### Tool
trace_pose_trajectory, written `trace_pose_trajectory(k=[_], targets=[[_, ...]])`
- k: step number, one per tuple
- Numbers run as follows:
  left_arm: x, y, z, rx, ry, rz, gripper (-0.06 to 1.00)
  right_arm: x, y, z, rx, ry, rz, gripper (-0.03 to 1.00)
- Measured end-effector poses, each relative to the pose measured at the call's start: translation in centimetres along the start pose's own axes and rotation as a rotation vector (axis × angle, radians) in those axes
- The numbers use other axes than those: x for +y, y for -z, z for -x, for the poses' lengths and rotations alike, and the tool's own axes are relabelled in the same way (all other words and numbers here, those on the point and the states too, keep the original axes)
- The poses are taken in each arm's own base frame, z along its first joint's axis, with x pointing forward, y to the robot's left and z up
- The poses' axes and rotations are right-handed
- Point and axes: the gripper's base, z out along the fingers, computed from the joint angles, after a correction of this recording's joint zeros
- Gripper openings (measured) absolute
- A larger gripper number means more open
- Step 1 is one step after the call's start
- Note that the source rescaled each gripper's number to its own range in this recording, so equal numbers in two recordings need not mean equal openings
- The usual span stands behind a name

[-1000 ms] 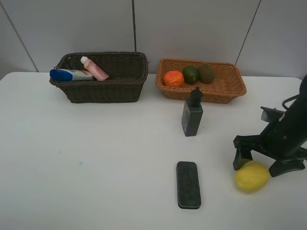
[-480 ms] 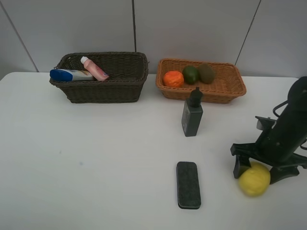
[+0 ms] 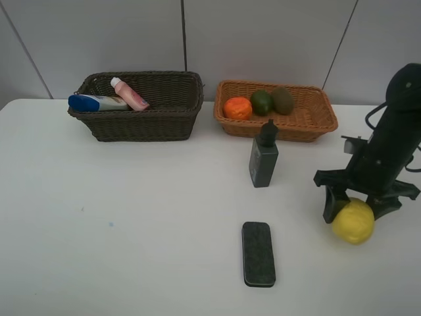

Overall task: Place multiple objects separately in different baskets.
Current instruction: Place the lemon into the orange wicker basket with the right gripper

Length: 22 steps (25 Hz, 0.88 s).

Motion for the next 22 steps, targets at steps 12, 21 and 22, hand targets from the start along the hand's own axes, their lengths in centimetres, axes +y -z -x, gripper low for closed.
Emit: trace_pose_trajectory(k=[12,21,22], targets=[[0.0,0.0,0.0,0.000,0.000,0.000,1.00,1.7,11.4,13.1,-0.434,0.098,-0.077,0.49],[0.0,0.0,0.0,0.000,0.000,0.000,1.00,2.3,10.8,21.1,-0.534,0.109,-0.099,0.67],[0.0,0.0,0.0,0.000,0.000,0.000,1.00,2.3,10.6,21.3,-0.533,0.110,-0.103,0.82]])
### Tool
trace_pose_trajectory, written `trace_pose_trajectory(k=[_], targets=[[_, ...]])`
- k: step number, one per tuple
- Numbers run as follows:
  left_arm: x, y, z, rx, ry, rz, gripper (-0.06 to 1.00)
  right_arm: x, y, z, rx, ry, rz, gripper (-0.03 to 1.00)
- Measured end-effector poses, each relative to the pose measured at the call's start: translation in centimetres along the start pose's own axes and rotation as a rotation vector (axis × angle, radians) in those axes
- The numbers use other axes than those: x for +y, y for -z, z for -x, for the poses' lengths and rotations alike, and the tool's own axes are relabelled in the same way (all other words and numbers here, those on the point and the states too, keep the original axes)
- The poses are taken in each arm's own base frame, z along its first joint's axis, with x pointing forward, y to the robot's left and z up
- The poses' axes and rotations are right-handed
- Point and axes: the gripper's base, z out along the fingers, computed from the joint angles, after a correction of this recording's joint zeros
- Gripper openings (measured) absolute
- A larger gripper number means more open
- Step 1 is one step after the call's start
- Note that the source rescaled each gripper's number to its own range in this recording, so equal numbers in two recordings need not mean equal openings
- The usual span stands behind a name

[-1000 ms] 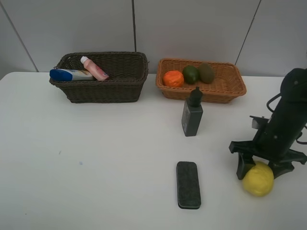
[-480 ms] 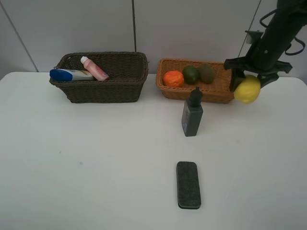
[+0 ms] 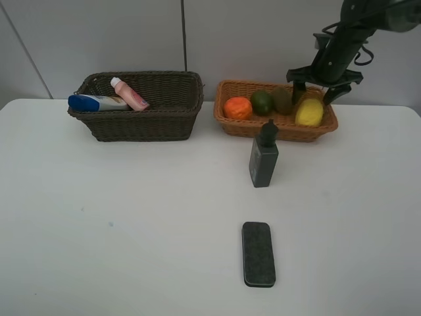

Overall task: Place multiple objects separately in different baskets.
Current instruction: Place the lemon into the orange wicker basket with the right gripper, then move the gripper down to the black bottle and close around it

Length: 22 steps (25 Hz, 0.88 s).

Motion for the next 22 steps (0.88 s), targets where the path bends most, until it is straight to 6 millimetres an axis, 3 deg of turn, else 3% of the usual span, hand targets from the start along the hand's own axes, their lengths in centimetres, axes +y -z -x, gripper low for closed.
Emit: trace_pose_trajectory(k=[3,7,15,18,22], targets=[[0.0,0.0,0.0,0.000,0.000,0.000,1.00,-0.1,0.1,0.0,0.006,0.004,-0.008,0.94],[0.0,0.0,0.0,0.000,0.000,0.000,1.00,-0.1,1.0,-0.3,0.043,0.003,-0.011,0.98],[0.0,0.0,0.0,0.000,0.000,0.000,1.00,0.3,8.1,-1.3,0.009,-0.055,0.057,0.98],[0.0,0.0,0.0,0.000,0.000,0.000,1.00,0.5,10.5,-3.2,0.016,-0.070,0.060,0.98],[0.0,0.0,0.0,0.000,0.000,0.000,1.00,1.5,13.2,-7.3,0.059,-0.088,0.065,0.98]])
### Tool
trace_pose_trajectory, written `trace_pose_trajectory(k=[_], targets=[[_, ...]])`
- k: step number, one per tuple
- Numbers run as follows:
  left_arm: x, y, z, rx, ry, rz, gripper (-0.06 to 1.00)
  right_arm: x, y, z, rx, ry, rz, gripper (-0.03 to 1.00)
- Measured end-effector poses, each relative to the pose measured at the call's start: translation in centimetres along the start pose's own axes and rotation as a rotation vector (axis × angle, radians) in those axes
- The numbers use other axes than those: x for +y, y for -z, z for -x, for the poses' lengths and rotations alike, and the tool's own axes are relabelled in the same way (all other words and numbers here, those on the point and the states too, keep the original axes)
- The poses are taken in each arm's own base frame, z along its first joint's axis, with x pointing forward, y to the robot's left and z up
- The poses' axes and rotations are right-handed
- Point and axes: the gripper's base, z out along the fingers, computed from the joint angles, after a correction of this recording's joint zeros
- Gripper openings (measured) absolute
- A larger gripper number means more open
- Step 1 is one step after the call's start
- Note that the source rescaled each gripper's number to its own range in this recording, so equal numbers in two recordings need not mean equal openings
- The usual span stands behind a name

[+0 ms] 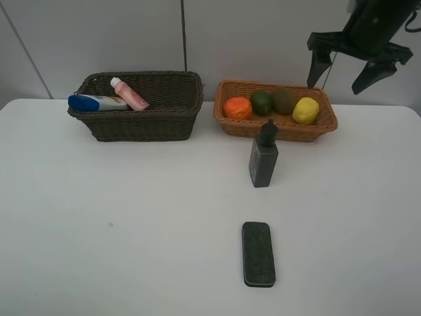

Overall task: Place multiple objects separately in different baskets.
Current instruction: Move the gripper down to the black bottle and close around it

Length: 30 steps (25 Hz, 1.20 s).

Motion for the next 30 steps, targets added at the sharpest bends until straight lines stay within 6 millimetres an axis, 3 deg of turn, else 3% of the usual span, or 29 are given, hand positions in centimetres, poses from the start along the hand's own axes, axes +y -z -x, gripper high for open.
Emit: trace_pose_trajectory(k=[5,10,16,22,30], targets=[[0.0,0.0,0.0,0.000,0.000,0.000,1.00,3.8,0.4,-5.2,0.081,0.118,0.014,0.98],[0.0,0.0,0.0,0.000,0.000,0.000,1.00,6.9,-1.3,-7.6,0.164,0.211,0.013,0.98],[0.0,0.0,0.0,0.000,0.000,0.000,1.00,8.5,-3.2,-7.4,0.149,0.244,0.023,0.98],[0.0,0.0,0.0,0.000,0.000,0.000,1.00,9.1,-7.7,-6.3,0.143,0.243,0.023,0.98],[0.0,0.0,0.0,0.000,0.000,0.000,1.00,9.6,-12.1,-5.6,0.155,0.249,0.008,0.98]])
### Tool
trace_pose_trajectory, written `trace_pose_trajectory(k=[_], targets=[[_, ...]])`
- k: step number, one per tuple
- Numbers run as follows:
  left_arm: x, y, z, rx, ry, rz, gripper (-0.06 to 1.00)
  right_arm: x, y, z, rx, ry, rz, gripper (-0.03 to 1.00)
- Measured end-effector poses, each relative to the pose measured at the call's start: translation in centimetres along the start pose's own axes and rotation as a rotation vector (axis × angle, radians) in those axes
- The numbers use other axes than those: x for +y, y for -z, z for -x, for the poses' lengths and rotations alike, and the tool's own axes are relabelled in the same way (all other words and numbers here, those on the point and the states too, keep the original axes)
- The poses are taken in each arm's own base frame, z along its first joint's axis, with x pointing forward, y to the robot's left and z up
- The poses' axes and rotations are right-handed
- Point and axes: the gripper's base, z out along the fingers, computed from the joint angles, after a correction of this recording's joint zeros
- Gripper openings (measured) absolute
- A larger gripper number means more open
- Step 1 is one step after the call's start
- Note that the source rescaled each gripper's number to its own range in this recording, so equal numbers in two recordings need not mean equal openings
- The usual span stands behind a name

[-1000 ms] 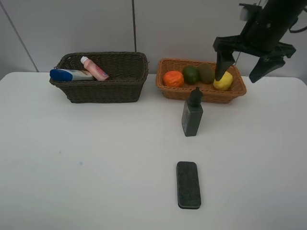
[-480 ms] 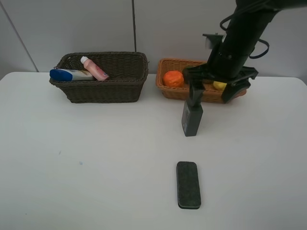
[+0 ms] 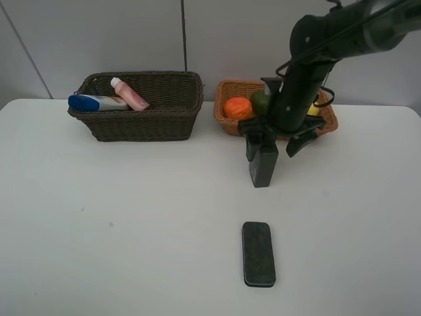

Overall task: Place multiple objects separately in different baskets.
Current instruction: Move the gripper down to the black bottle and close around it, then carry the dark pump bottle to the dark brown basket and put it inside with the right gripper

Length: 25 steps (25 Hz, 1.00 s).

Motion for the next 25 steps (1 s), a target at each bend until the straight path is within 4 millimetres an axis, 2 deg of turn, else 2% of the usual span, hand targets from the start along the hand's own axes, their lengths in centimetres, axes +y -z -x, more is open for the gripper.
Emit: trace_pose_trajectory(k=[4,6,8,12,13,19,22,25], targets=[[0.0,0.0,0.0,0.000,0.000,0.000,1.00,0.1,-0.7,0.5,-0.016,-0.003,0.001,0.98],[0.0,0.0,0.0,0.000,0.000,0.000,1.00,0.1,-0.7,0.5,-0.022,-0.003,0.002,0.92],[0.0,0.0,0.0,0.000,0.000,0.000,1.00,0.1,-0.6,0.5,-0.022,-0.006,0.002,0.73],[0.0,0.0,0.0,0.000,0.000,0.000,1.00,0.2,-0.6,0.4,-0.002,-0.011,0.008,0.00],[0.0,0.0,0.0,0.000,0.000,0.000,1.00,0.2,-0.5,0.4,0.000,-0.011,0.008,0.03],[0.0,0.0,0.0,0.000,0.000,0.000,1.00,0.0,0.4,-0.2,0.033,0.005,-0.012,0.03],[0.0,0.0,0.0,0.000,0.000,0.000,1.00,-0.1,3.1,-0.7,-0.006,0.011,-0.006,0.03],[0.0,0.0,0.0,0.000,0.000,0.000,1.00,0.1,7.6,-0.2,-0.137,0.018,0.022,0.03]])
